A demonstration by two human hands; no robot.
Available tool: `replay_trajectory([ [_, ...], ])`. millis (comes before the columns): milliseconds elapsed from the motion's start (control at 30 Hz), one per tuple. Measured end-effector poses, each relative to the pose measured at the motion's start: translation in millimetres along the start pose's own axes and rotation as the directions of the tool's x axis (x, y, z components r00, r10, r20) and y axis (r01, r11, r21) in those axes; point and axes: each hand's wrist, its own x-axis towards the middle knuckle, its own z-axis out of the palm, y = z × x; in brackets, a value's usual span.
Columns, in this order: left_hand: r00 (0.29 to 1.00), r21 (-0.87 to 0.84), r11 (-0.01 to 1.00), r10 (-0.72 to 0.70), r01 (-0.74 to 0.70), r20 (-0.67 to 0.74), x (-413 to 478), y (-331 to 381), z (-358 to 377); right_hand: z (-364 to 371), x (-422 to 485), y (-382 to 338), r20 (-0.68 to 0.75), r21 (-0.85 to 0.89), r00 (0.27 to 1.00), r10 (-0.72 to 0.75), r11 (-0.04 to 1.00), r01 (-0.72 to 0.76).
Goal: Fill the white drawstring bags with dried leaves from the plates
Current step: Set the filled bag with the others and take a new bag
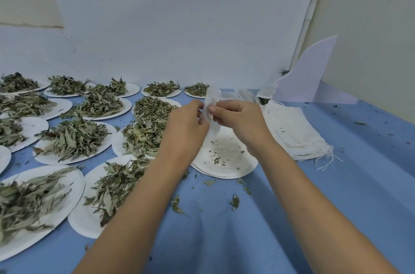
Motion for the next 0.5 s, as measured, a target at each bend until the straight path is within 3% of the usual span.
replay_trajectory([
  [100,0.993,0.022,0.997,-0.076,0.078,-0.088,0.7,-2.9,0.7,1.5,2.0,2.1,-0.148,-0.34,0.985,-0.094,0.94,0.038],
  [200,0.985,-0.039,0.988,-0.149,0.146,-0.086,3.7,-4.6,-0.8,6.2,1.2,3.1,-0.147,-0.459,0.979,-0.14,0.887,0.058],
  [267,0.995,-0.058,0.994,-0.097,0.097,0.001,3.3,-2.8,0.4,11.5,1.0,5.3,-0.099,-0.417,0.987,-0.128,0.906,0.076],
  [400,0.998,-0.154,0.987,0.048,-0.042,0.032,-1.1,0.6,0.5,14.6,1.6,6.5,-0.167,-0.118,0.986,-0.006,0.993,-0.014],
  [500,0.971,-0.073,0.979,0.201,-0.193,0.129,-0.8,-1.7,-3.5,9.9,4.5,6.3,-0.155,-0.038,0.984,0.087,0.995,-0.095],
])
